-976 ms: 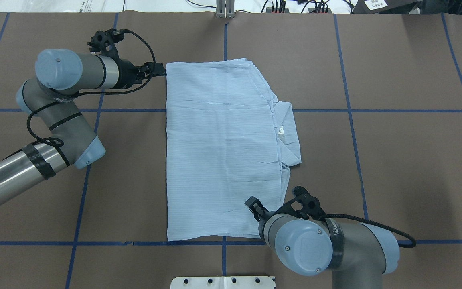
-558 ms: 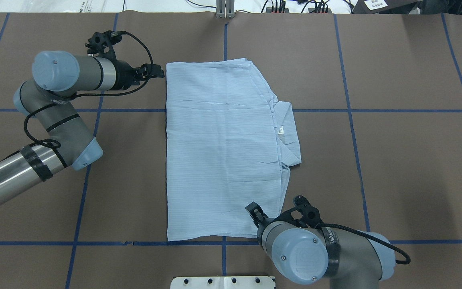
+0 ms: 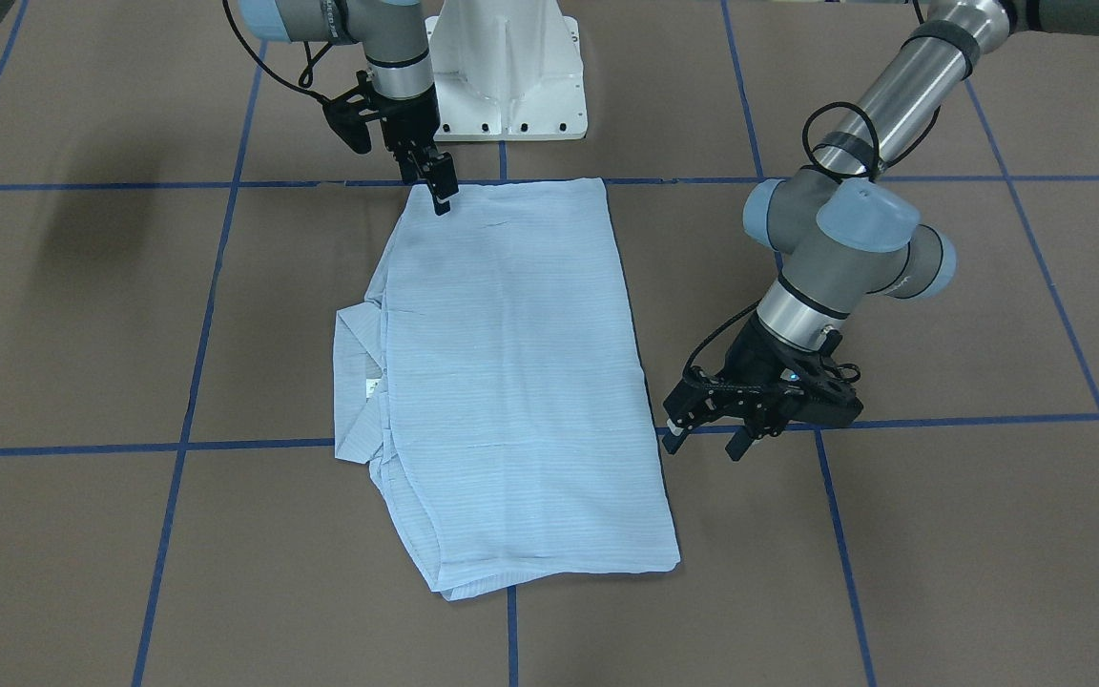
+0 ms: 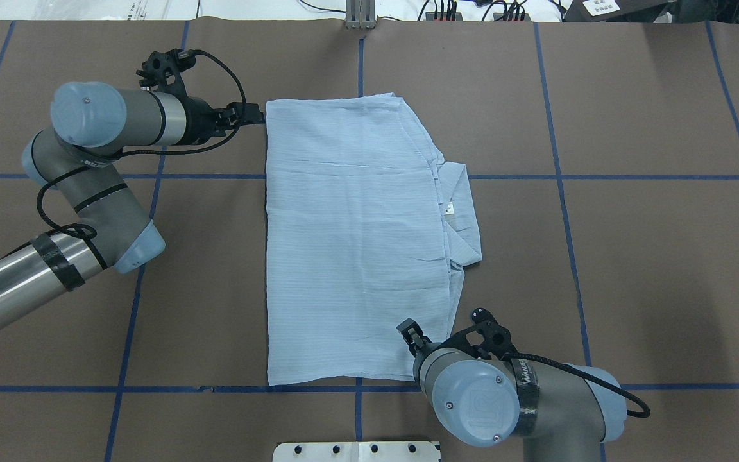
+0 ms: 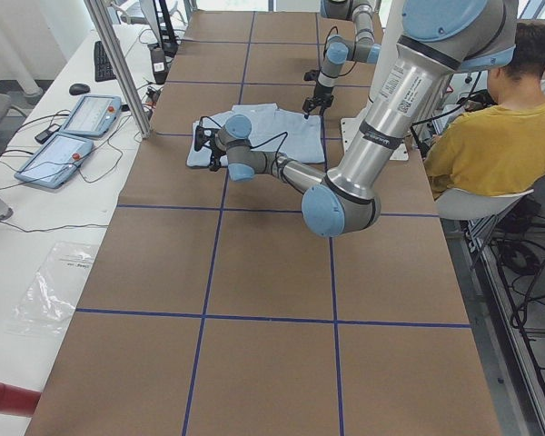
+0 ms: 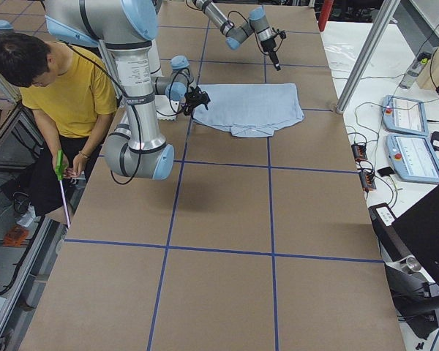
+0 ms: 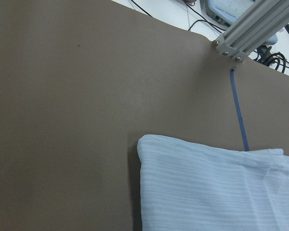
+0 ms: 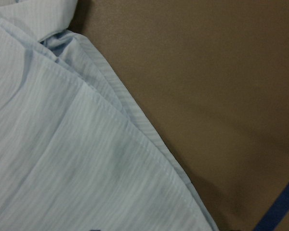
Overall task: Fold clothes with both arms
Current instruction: 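Move the right gripper to the shirt corner nearest the robot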
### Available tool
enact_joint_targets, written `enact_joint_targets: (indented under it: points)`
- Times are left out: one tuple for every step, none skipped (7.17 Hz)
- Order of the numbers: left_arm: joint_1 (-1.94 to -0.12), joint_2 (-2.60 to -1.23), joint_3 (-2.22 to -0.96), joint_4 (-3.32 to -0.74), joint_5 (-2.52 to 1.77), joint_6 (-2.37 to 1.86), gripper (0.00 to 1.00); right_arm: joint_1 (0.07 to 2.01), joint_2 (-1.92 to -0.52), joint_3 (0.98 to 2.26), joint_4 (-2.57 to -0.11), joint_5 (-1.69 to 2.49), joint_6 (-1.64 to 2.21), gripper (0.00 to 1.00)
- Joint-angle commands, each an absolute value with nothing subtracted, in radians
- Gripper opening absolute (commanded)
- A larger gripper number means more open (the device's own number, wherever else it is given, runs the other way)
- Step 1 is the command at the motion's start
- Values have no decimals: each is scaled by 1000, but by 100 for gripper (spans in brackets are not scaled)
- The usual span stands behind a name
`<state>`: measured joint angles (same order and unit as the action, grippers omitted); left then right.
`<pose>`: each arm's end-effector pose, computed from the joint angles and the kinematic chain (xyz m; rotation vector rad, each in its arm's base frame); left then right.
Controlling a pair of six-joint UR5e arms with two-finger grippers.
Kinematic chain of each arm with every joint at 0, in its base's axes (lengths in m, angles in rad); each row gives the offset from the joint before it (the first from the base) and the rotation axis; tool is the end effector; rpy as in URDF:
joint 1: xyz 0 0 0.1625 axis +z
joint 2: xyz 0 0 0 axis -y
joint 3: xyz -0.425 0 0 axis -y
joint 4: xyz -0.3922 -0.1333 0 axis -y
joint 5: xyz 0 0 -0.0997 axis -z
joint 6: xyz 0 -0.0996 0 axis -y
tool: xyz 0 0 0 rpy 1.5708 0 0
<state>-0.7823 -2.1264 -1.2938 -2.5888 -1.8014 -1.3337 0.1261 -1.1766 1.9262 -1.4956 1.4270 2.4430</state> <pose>0.4339 -0.5871 0.3460 0.4592 1.2275 -0.3160 -0.5671 -0.2206 0.2814 -0.1818 -0.8536 0.9967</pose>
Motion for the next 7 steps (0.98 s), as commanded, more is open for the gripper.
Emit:
enact_joint_targets:
  points:
    - [-781,-2125,-1298,-2591,-1799,-1335,100,124,-1177,1887,-1427,1427,2451,80]
    - [-779,-2108,-1302,-2592,-1798,-1333,100,126,-1174,1888,-1417,1427,2456,39]
    - [-779,-2102,-1313,-2592,-1798,-1332,100,132,-1175,1890,-1417,1428,2453,0]
    - [-779,-2094,-1315,-2592,-1796,-1331,100,135,-1175,1890,-1411,1430,2438,0]
    - [-779,-2092,-1318,-2592,-1796,-1331,100,140,-1177,1896,-1404,1431,2437,0]
    - [-779,-2089,-1319,-2592,-1796,-1335,100,140,-1178,1898,-1404,1434,2437,0]
    - [-776,-2045,-1385,-2589,-1802,-1339,100,140,-1181,1914,-1405,1437,2439,0]
